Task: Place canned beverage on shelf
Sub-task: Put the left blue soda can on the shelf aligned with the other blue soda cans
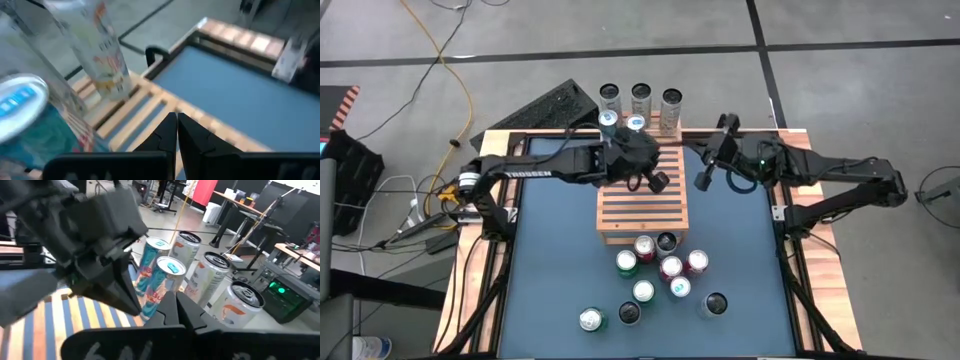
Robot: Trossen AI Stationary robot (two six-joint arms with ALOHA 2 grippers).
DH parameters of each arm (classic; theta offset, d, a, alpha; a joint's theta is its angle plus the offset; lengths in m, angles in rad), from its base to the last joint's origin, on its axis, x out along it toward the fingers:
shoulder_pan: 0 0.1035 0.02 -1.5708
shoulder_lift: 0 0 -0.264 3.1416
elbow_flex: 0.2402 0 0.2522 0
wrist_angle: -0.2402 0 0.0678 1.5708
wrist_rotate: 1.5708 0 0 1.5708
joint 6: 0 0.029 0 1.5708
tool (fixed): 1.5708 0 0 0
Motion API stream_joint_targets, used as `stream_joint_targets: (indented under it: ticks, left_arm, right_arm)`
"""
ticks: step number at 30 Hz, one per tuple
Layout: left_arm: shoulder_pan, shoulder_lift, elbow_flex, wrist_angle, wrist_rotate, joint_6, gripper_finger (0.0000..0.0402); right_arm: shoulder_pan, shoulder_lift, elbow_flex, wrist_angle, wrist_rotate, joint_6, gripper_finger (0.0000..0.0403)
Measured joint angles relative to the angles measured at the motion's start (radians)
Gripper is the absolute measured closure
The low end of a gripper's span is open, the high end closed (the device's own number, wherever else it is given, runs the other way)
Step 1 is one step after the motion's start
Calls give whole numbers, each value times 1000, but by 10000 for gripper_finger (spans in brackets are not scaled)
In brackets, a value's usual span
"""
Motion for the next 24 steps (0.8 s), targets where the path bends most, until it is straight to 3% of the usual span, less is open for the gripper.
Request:
stream_joint_targets:
  ticks: [6, 15, 24]
  left_arm:
    - [-48, 63, -1, 49, -228, 0, 401]
    - [-71, 116, 0, 80, -252, -33, 401]
    - [-88, 115, 0, -18, -297, -5, 401]
  right_arm:
    - [35, -4, 0, -3, 0, 7, 403]
    - [66, -4, 0, -18, 18, -5, 403]
    - [66, -4, 0, -19, 26, -35, 403]
